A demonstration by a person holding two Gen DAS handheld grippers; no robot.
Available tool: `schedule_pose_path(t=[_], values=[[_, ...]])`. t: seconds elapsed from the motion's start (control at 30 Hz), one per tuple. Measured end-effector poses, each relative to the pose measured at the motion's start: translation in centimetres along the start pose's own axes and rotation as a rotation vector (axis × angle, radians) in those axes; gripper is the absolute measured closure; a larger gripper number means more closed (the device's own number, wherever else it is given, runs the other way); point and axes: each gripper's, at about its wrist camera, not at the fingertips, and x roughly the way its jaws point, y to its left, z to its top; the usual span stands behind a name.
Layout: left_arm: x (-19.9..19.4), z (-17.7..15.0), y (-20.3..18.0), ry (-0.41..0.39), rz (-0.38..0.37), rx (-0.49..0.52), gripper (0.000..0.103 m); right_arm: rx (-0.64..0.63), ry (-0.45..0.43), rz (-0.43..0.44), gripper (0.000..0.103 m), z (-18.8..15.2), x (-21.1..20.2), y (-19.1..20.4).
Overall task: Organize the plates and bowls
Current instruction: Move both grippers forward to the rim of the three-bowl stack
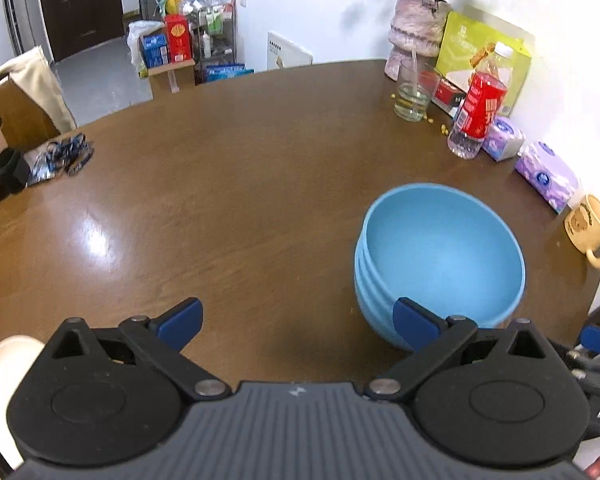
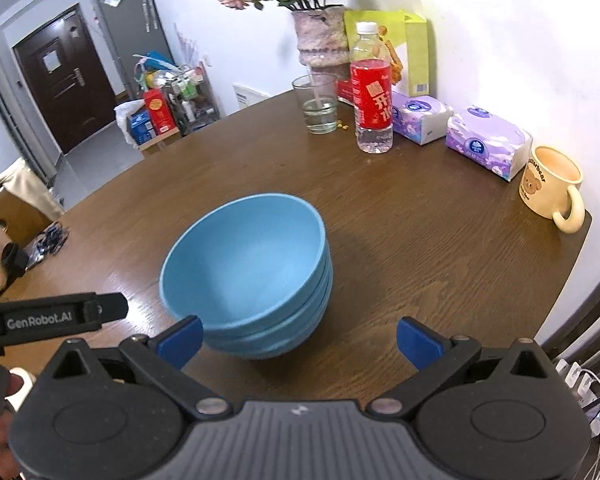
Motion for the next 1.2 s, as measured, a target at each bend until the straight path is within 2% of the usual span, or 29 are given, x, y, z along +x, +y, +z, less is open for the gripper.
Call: schedule_pose_path(t=[0.27,0.5,0.7,0.93,1.07,1.2], values=[[-0.8,-2.6,0.4,0.024,-0.014,-0.020,0.000,-0.025,-0.030,-0.001,0.000,-1.1,-1.3,-0.1],[-2.0,-3.3,1.0,-0.014,-0.030,-0.047,0.000,-0.046,-0.078,-0.007,0.000,-1.5,-2.9,0.3],[-2.7,-3.7,2.1,-0.037,-0.050,-0.071,0.000,-0.064,-0.084,-0.034,0.000,-2.1,-3.4,1.0],[-3.7,-4.4,3.5,-0.066,-0.073,-0.064,0.000,-0.030,-0.138,-0.072,0.000,-3.1,-5.0,1.6],[-4.1,-4.5,3.9,-0.080,-0.069,-0.070,0.000,-0.032,-0.132,-0.070,0.000,-3.9,-5.1,1.8],[-4.4,-4.2,3.9,-0.100,-0.045,-0.098,0.000,-0.048,-0.151,-0.059,0.000,-2.9,-5.0,1.7]])
